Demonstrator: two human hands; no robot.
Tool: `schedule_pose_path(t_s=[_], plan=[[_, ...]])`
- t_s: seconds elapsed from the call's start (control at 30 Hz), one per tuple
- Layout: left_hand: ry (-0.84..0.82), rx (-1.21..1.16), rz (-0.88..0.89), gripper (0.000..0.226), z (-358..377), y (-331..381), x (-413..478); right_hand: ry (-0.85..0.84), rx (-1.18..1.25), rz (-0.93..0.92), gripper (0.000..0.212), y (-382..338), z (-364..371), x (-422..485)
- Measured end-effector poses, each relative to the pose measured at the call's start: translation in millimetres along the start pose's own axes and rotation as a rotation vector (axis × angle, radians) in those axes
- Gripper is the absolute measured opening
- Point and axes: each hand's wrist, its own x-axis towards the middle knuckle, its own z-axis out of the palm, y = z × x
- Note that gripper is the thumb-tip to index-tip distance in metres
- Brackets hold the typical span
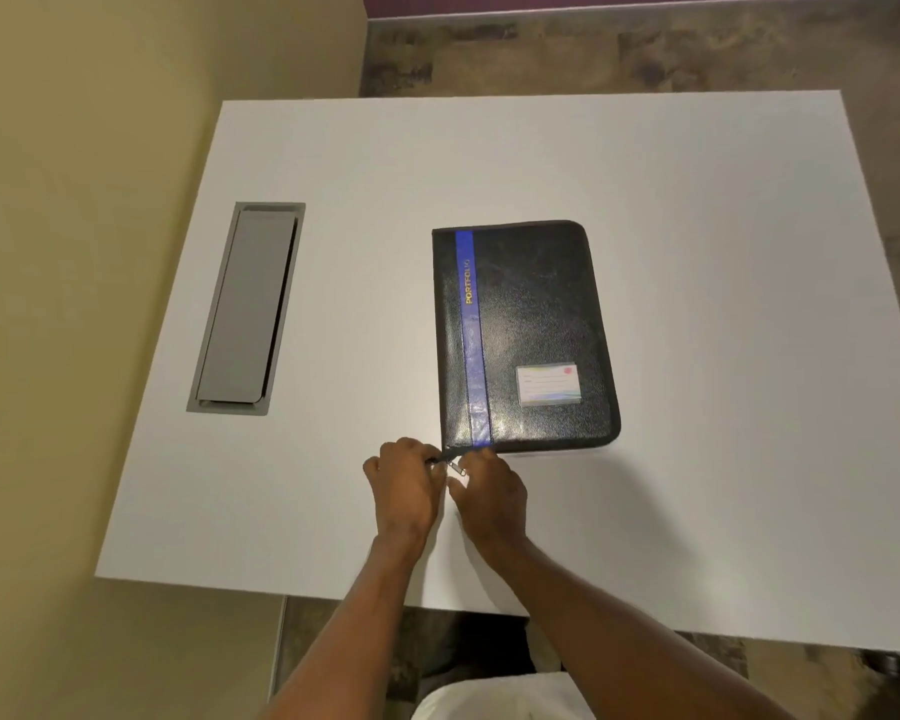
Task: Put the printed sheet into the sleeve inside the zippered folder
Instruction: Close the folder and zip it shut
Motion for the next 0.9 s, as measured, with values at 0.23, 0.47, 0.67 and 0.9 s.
schedule_pose_path(t_s=[0.23,0.47,0.67,0.9], plan=[[0.011,-0.158,-0.052,0.015,6,-5,-8,0.102,-0.016,0.010,0.022,-2,11,1],[0.029,-0.086,-0.032,0.031,3,-8,-13,0.150,-0.052,0.074,0.021,-2,8,0],[0.036,0.148,0.114,0.045,-4,-5,-15,0.198,-0.063,0.139,0.022,0,11,-5],[0.001,0.286,0.098,0.036,-6,-9,-18,0.416,0.084,0.284,0.014,37,-1,-7]])
